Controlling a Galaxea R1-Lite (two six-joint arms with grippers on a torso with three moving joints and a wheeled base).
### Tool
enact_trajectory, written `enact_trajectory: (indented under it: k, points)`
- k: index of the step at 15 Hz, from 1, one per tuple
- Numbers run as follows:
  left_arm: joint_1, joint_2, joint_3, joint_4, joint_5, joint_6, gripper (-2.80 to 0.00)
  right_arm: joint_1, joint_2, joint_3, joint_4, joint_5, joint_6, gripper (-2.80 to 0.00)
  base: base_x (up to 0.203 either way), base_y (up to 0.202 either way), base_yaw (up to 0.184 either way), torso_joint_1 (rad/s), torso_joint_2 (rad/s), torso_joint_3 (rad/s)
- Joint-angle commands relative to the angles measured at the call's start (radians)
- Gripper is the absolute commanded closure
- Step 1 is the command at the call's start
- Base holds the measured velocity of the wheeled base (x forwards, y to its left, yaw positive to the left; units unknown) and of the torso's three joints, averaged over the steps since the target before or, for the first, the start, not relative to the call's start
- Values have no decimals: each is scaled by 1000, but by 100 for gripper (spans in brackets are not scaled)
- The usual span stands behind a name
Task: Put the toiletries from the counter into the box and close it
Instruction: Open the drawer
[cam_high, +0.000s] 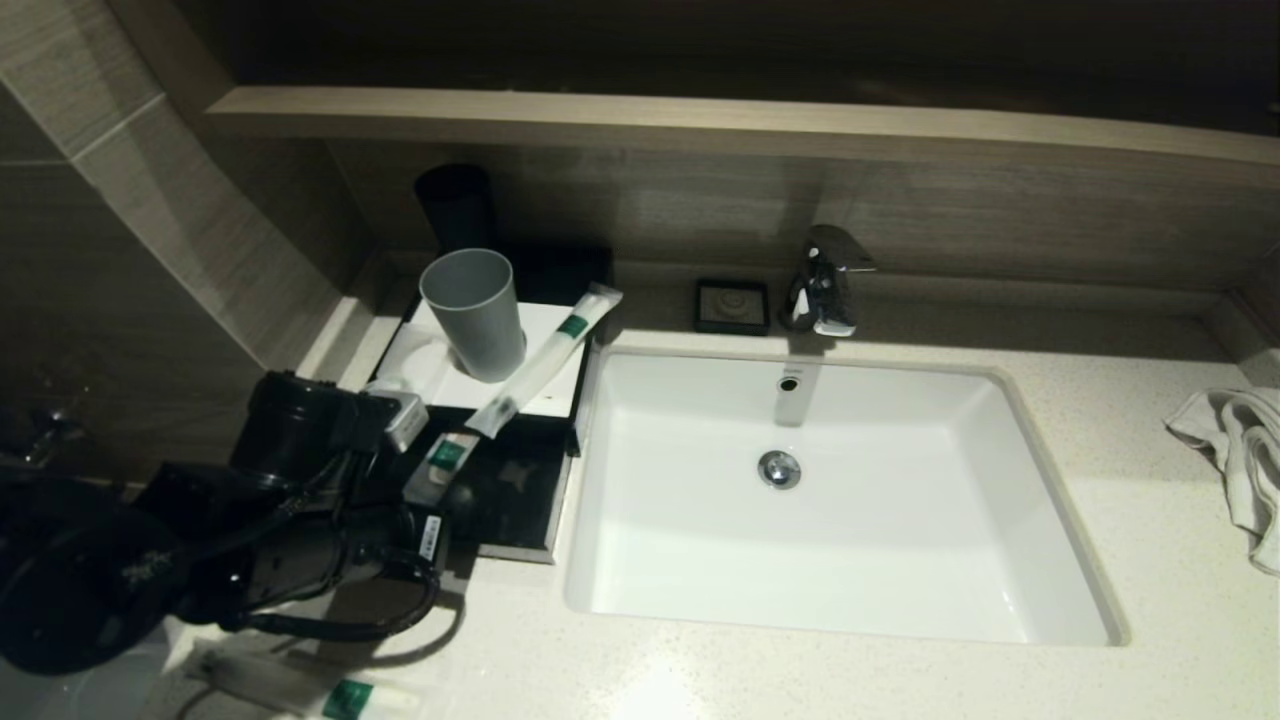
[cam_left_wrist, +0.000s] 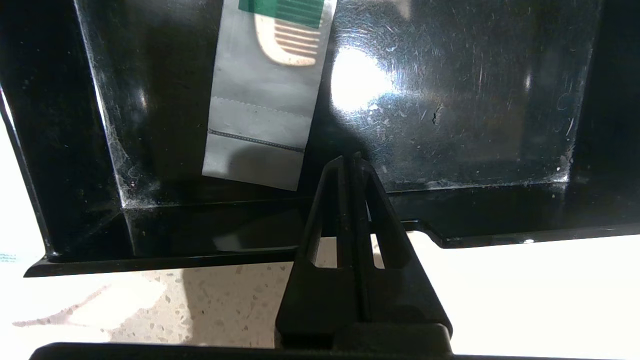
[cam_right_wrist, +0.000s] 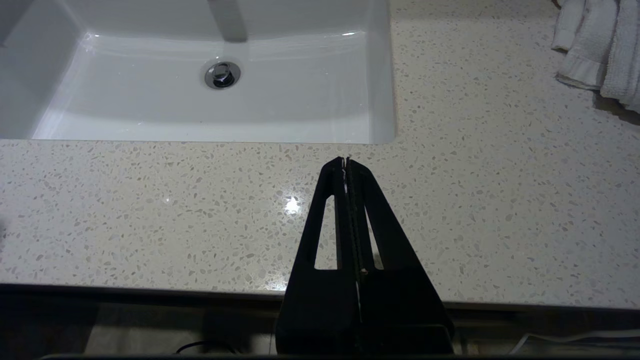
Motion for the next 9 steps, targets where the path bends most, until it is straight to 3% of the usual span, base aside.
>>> enact_trajectory:
  k: [1, 9]
  points:
    - [0, -7, 12, 0, 2, -1, 0, 0, 0, 0, 0, 0, 1, 0, 0, 0, 0, 0, 0, 0]
    - [-2, -28, 50, -2, 2, -1, 0, 0, 0, 0, 0, 0, 1, 0, 0, 0, 0, 0, 0, 0]
